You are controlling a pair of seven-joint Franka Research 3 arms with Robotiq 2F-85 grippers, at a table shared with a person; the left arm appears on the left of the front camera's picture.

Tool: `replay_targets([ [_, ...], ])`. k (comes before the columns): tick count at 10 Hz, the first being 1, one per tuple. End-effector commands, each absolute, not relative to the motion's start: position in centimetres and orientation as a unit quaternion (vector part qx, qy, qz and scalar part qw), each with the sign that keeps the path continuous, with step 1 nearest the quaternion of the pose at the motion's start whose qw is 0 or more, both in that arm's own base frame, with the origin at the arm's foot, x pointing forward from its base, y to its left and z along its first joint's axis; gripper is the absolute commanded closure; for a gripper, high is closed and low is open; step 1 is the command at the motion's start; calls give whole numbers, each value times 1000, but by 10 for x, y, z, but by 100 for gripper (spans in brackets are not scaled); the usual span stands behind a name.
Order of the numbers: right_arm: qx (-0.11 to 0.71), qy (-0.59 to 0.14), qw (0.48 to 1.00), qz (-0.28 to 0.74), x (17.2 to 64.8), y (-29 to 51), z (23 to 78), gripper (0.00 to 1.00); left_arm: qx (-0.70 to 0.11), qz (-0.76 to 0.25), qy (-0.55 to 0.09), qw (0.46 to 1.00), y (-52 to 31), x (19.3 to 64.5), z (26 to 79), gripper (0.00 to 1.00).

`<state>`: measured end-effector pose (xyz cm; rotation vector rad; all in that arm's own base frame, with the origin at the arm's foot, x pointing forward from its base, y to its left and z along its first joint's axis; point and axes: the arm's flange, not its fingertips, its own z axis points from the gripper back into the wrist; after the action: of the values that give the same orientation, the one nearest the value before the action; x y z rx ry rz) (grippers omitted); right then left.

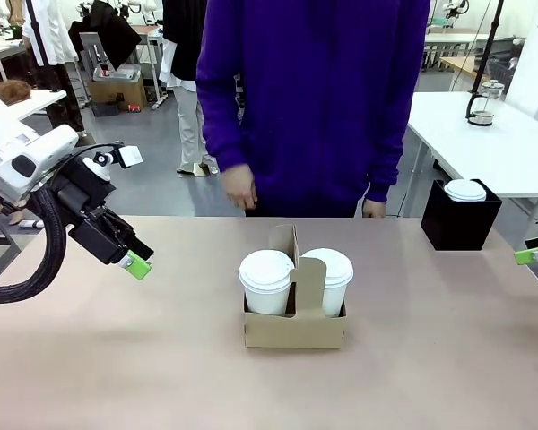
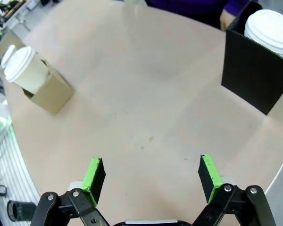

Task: Pour a drink into a cup and package it in a carrier.
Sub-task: Insert the held 600 ml Paper Cup into the Cup Carrier.

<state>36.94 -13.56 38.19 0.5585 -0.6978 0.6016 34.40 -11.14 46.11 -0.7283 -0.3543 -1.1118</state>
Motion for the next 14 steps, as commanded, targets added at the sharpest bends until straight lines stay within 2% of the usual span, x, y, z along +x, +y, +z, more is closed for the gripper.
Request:
replay_targets([
  [1, 263, -333, 859, 287, 370, -137, 384, 0, -333, -518, -161, 771, -110, 346, 462, 0],
  [14, 263, -333, 859, 287, 370, -137, 384, 0, -333, -518, -161, 771, -110, 346, 462, 0],
])
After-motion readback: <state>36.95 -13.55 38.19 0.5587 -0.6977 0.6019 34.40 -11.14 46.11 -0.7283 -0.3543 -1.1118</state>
